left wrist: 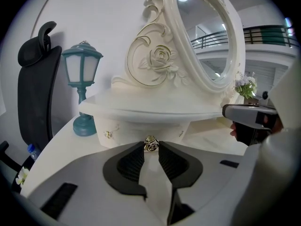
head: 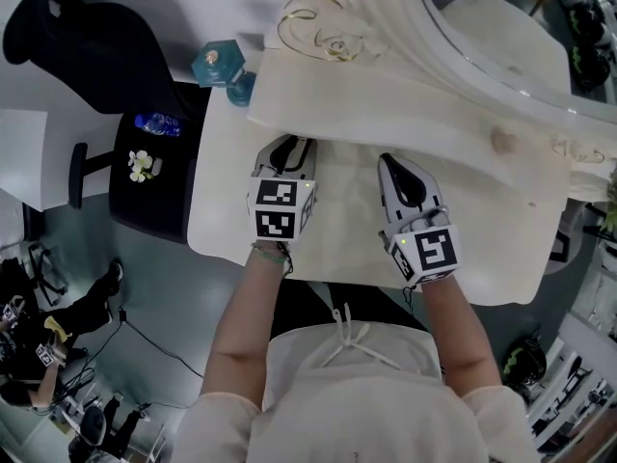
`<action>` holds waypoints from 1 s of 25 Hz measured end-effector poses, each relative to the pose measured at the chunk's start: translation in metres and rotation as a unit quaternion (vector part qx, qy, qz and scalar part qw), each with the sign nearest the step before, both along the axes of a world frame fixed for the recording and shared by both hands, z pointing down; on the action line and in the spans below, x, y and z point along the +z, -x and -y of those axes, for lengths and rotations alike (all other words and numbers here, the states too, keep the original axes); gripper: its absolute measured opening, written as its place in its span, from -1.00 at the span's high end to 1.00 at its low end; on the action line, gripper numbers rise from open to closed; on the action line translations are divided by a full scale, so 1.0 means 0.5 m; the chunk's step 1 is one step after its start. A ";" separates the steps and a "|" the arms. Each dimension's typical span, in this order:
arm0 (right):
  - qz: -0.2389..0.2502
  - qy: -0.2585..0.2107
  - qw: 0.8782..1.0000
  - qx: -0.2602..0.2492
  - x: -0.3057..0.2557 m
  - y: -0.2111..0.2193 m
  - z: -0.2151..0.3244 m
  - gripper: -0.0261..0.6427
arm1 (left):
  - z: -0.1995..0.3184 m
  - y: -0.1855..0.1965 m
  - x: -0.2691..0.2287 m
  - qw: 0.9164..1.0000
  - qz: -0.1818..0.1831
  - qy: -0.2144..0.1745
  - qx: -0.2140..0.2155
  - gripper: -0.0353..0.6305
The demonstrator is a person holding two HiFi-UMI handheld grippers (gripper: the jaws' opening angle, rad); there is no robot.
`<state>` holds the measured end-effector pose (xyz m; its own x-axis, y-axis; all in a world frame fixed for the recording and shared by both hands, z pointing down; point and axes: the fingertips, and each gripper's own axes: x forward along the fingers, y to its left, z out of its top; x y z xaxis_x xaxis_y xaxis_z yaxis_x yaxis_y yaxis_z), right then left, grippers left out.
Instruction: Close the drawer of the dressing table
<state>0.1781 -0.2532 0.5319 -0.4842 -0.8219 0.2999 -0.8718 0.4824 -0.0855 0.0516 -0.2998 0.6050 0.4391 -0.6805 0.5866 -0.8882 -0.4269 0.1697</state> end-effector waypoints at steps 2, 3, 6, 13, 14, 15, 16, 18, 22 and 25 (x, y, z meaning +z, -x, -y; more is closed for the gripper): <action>-0.002 0.001 1.000 0.002 -0.002 0.001 0.000 0.90 | 0.001 0.000 0.000 1.000 -0.002 0.001 0.000 0.56; -0.003 0.001 1.000 0.003 -0.003 0.001 0.000 0.90 | 0.002 -0.001 0.000 1.000 -0.003 0.001 0.002 0.56; -0.008 0.000 1.000 0.002 -0.007 0.007 -0.007 0.90 | -0.001 -0.012 -0.002 1.000 -0.010 -0.002 0.015 0.39; -0.019 -0.004 1.000 0.009 -0.021 0.010 -0.034 0.90 | -0.036 0.002 -0.054 0.999 -0.020 -0.036 0.009 0.18; -0.019 -0.005 1.000 0.012 -0.026 0.010 -0.041 0.90 | -0.043 0.006 -0.073 0.998 -0.026 -0.049 0.008 0.18; -0.019 -0.006 1.000 0.015 -0.030 0.011 -0.047 0.90 | -0.052 0.010 -0.091 0.998 -0.032 -0.060 0.008 0.18; -0.019 -0.007 1.000 0.018 -0.035 0.012 -0.053 0.90 | -0.060 0.014 -0.109 0.997 -0.037 -0.069 0.009 0.18; -0.021 -0.009 1.000 0.022 -0.047 0.014 -0.066 0.90 | -0.075 0.020 -0.140 0.995 -0.049 -0.081 0.015 0.18; -0.023 -0.018 0.999 0.027 -0.076 0.018 -0.091 0.90 | -0.114 0.020 -0.200 0.991 -0.059 -0.103 0.056 0.24; -0.021 -0.026 0.999 0.030 -0.101 0.019 -0.113 0.90 | -0.147 0.022 -0.249 0.987 -0.061 -0.129 0.074 0.54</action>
<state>0.1684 -0.1964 0.4814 -0.4220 -0.8640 0.2746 -0.9014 0.4322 -0.0252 0.0405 -0.2262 0.4804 0.6022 -0.7232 0.3381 -0.7921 -0.5942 0.1397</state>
